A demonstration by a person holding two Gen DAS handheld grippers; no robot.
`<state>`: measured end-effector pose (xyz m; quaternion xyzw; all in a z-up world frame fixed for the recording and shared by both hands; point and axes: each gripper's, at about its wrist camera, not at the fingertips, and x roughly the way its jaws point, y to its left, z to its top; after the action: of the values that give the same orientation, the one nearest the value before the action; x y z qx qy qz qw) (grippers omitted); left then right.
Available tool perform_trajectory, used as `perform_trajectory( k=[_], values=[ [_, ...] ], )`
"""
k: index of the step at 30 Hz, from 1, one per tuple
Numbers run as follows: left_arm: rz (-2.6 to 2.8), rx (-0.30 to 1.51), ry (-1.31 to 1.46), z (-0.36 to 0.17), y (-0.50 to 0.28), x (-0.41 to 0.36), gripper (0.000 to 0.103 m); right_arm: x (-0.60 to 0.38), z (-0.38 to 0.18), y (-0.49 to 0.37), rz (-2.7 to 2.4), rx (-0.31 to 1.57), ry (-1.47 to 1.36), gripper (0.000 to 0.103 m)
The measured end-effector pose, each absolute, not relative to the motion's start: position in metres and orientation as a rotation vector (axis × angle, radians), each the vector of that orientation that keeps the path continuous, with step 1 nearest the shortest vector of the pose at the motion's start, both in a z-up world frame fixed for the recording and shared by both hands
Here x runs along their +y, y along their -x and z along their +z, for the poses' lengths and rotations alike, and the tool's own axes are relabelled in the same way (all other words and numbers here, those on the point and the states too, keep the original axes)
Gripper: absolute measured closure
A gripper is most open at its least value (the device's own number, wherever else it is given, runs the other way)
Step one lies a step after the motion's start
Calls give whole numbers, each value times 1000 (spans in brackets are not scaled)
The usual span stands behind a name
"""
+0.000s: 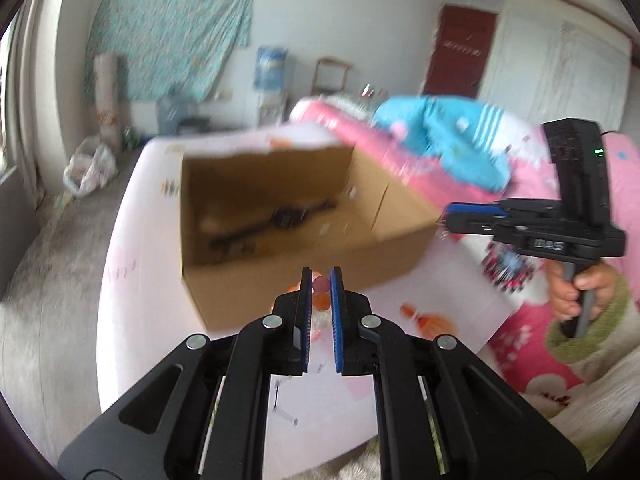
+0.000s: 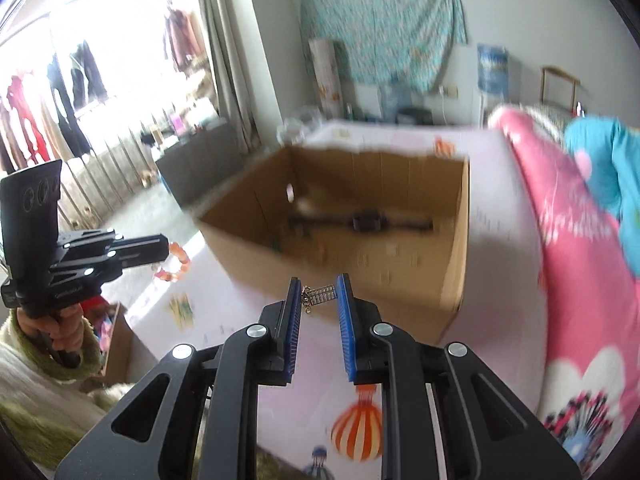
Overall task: Organize jewelry
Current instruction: 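Carry the orange bracelet and spring charm into the cardboard box, then open both tools inside the box and lift them out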
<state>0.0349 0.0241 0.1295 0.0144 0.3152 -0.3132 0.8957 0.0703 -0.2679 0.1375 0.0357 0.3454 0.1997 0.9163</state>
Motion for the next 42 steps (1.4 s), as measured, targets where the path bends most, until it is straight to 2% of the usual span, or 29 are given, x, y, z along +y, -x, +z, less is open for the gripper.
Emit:
perform_trajectory(
  k=[5, 10, 19, 24, 26, 30, 35, 37, 38, 40, 42],
  values=[
    [-756, 575, -6, 169, -55, 3, 95, -271, 167, -99, 405, 644, -59, 85],
    [-801, 614, -24, 169, -91, -36, 95, -282, 167, -129, 407, 641, -95, 85],
    [-833, 959, 9, 90, -167, -93, 95, -304, 144, -160, 402, 660, -152, 85],
    [-788, 1201, -1, 37, -190, -100, 95, -312, 129, -172, 398, 688, -171, 85],
    [-788, 1234, 11, 29, -191, -97, 95, -315, 125, -176, 389, 701, -174, 85],
    [-792, 1213, 28, 32, -189, -88, 94, -313, 120, -184, 391, 733, -164, 85],
    [-726, 1103, 38, 55, -181, -64, 93, -290, 116, -187, 442, 819, -72, 85],
    [-683, 1025, 35, 68, -172, -49, 84, -280, 112, -188, 454, 870, 1, 84],
    [-665, 998, 35, 74, -171, -43, 75, -275, 108, -189, 458, 899, 39, 84],
    [-617, 928, 29, 85, -162, -30, 72, -265, 100, -190, 451, 954, 113, 84],
    [-595, 892, 29, 92, -159, -24, 65, -256, 90, -193, 422, 1018, 197, 83]
  ],
)
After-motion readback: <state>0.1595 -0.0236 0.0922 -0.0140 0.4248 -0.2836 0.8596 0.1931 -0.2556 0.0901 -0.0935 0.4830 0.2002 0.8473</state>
